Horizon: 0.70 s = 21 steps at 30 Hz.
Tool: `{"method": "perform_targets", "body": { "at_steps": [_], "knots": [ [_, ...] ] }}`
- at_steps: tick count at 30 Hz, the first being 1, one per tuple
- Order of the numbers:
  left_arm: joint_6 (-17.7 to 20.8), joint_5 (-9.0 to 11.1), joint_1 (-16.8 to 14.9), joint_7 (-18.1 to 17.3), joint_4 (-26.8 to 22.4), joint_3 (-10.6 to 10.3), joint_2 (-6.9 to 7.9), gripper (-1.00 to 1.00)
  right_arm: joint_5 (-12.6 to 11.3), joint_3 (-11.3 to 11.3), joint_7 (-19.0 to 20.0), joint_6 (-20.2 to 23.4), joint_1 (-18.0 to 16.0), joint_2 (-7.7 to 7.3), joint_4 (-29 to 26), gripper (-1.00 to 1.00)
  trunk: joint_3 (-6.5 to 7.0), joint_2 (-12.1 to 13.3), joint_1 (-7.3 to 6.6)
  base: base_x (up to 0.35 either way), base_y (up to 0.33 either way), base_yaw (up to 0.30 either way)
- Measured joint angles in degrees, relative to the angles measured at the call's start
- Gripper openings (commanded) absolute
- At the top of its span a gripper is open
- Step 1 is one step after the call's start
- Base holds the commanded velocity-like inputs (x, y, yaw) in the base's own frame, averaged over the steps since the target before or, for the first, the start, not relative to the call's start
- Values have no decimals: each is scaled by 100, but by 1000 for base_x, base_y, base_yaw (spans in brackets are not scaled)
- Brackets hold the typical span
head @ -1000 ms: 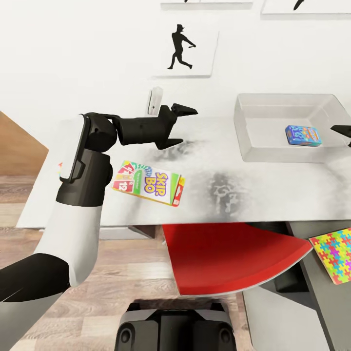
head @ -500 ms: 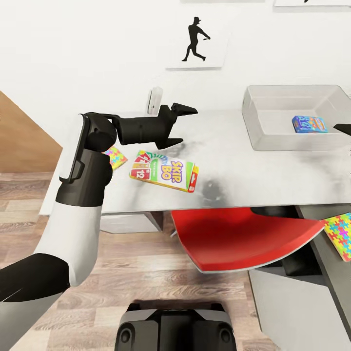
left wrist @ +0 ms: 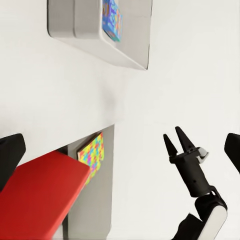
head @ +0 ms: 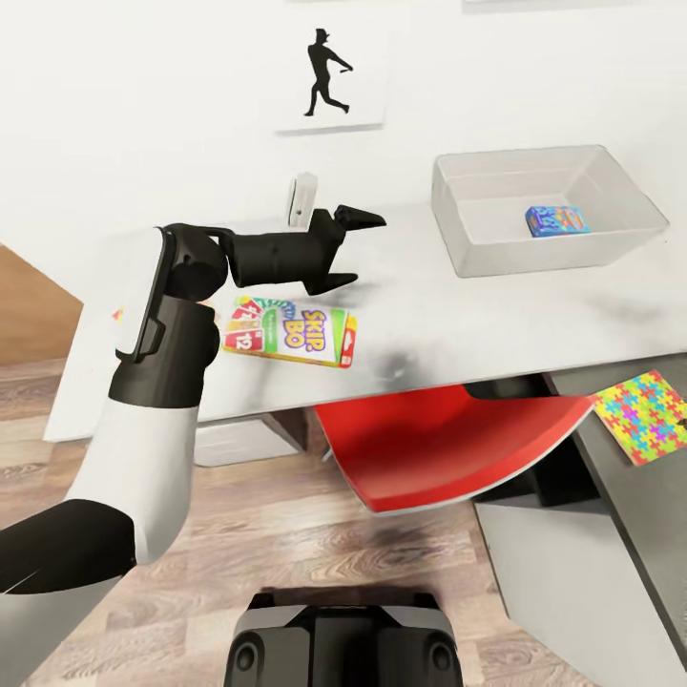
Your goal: Put all the toys in the child's room - the three board games (two on the bed and one on the table), the two jigsaw puzzles on the table, and the tennis ball on the table - inside the toy box on the table in the child's room.
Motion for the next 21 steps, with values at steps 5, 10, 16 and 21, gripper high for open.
{"method": "perform_targets", "body": {
  "at_steps": [5, 10, 16, 21],
  "knots": [
    [1, 0, 13, 6, -3, 0, 3, 100, -208, -256, 0, 0, 264, -150, -18, 100, 4, 0, 0, -8, 11, -273],
    [2, 0, 24, 9, -2, -2, 1, 100, -378, -455, 6, -1, 608, -285, -132, 100, 19, 0, 0, -4, 5, -261],
    [3, -5, 36, 11, -7, -9, -10, 100, -502, -602, 78, -1, 1242, -400, -255, 100, 48, 0, 0, -2, 2, -246],
    [5, -13, 105, 11, -48, -109, -34, 100, -568, -660, 291, -2, 1808, -419, -306, 100, 78, 0, 0, -1, 1, -239]
  ]
}}
